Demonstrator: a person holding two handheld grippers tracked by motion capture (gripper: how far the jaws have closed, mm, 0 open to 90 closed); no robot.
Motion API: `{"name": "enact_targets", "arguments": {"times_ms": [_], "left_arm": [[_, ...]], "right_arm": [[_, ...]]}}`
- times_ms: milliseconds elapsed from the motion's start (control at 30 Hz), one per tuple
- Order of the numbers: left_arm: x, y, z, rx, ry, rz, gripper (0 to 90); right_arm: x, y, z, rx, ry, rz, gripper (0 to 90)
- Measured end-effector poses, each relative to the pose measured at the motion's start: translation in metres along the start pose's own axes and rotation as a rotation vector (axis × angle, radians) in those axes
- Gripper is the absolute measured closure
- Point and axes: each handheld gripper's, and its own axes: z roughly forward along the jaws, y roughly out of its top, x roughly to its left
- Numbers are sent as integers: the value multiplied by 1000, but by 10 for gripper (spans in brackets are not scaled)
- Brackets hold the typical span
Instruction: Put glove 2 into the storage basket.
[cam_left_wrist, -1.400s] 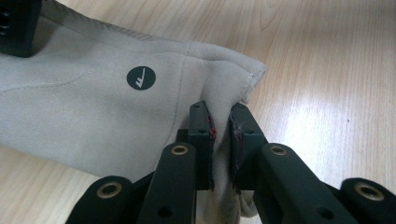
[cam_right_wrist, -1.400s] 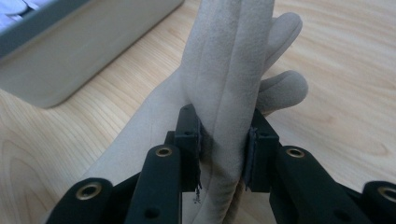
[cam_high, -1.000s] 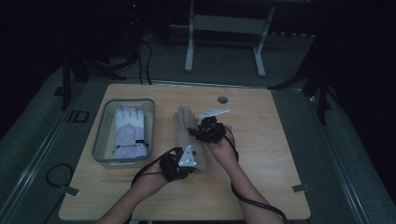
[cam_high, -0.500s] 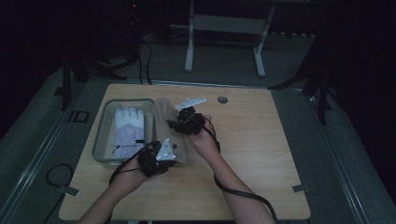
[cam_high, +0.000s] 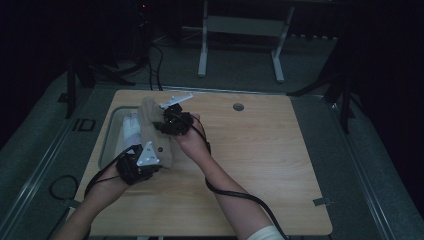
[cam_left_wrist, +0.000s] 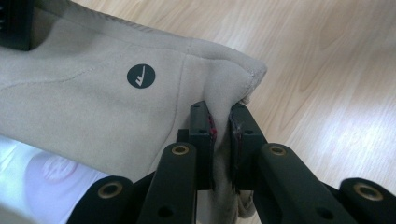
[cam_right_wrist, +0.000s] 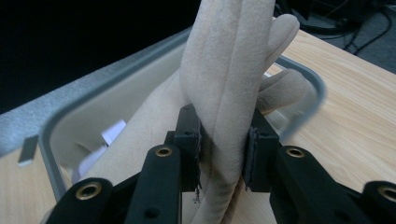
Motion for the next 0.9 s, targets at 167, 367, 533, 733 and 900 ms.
{"name": "enact_targets", "arguments": {"times_ms": [167,367,533,733,900], "left_arm": [[12,-15,-6,16,21,-28,821],[26,-28,-10,43,41,-45,821],[32,-33,-8,64,70,-47,821],[39,-38,4,83,54,-56,821],[39,-42,12,77,57,-68,820]], "right_arm": [[8,11,21,12,13,3,713],[17,24,45,24,12,-21,712],[18,30,62,41,12,-21,711],[12,24,83,86,10,-17,710],[5,16,94,117,0,1,706]]}}
